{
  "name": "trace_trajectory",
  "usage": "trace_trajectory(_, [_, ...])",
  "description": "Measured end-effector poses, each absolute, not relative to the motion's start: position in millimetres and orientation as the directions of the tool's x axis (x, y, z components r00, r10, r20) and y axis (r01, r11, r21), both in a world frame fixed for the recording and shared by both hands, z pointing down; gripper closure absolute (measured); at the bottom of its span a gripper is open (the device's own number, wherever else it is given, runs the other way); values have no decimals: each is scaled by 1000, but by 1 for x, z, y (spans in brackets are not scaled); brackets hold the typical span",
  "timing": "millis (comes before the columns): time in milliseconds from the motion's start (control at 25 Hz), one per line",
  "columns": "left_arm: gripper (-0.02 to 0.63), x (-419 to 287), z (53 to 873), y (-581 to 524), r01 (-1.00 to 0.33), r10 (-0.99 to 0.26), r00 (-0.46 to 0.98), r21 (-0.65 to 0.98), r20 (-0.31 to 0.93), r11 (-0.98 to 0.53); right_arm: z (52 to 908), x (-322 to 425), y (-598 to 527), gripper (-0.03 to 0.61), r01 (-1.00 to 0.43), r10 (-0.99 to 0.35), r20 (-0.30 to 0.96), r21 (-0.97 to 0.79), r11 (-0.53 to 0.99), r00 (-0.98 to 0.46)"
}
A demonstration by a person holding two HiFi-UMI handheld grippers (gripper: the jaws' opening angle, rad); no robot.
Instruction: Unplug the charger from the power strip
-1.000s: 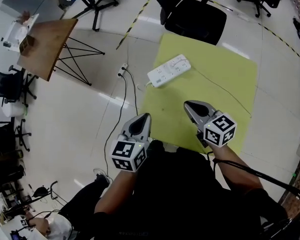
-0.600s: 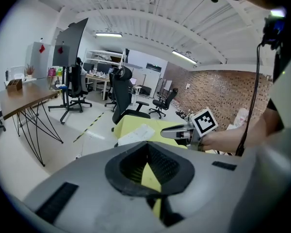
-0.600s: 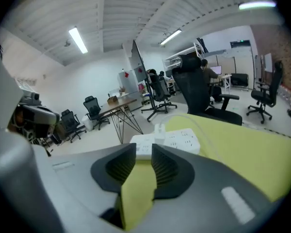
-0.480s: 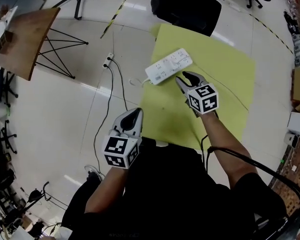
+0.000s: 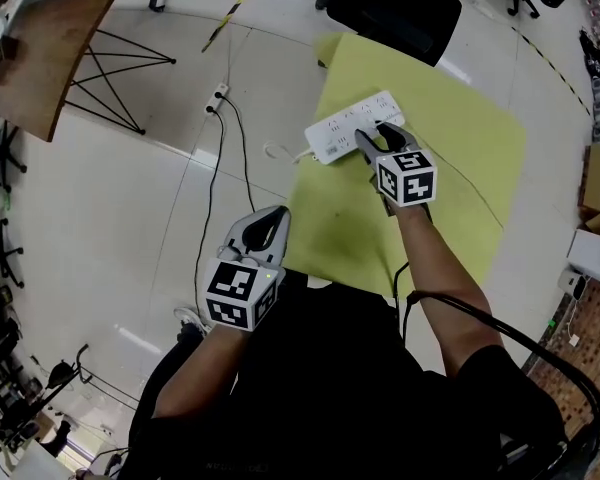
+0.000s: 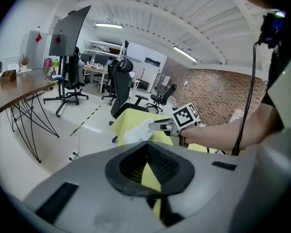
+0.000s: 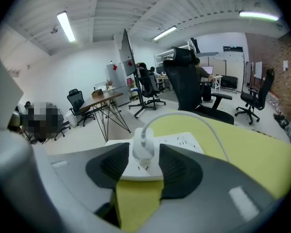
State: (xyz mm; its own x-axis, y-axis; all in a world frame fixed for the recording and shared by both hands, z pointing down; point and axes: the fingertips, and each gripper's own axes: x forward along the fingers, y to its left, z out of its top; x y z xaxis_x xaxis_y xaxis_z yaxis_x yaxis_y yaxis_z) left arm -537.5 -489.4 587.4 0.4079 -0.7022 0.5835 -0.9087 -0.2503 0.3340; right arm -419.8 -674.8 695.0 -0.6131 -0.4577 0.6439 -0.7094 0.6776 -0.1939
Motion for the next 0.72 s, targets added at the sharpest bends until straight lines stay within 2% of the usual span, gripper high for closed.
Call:
trace_trajectory(120, [607,-541,588,-487,-908,-700,407,345,586,-239,695,-424,-675,443,-710,-465,651,-167,684,-601])
trace_trajectory(400, [607,-546,585,-483,-913,-720,391,338,574,-227,683,-424,-679,445,-717,-504,628,-126,686,-592])
trace_trajectory(720, [607,-545,571,-481,-906,-727,412,332,549,-263,664,-404,-655,444,-724,-500,624,-159,671,-601])
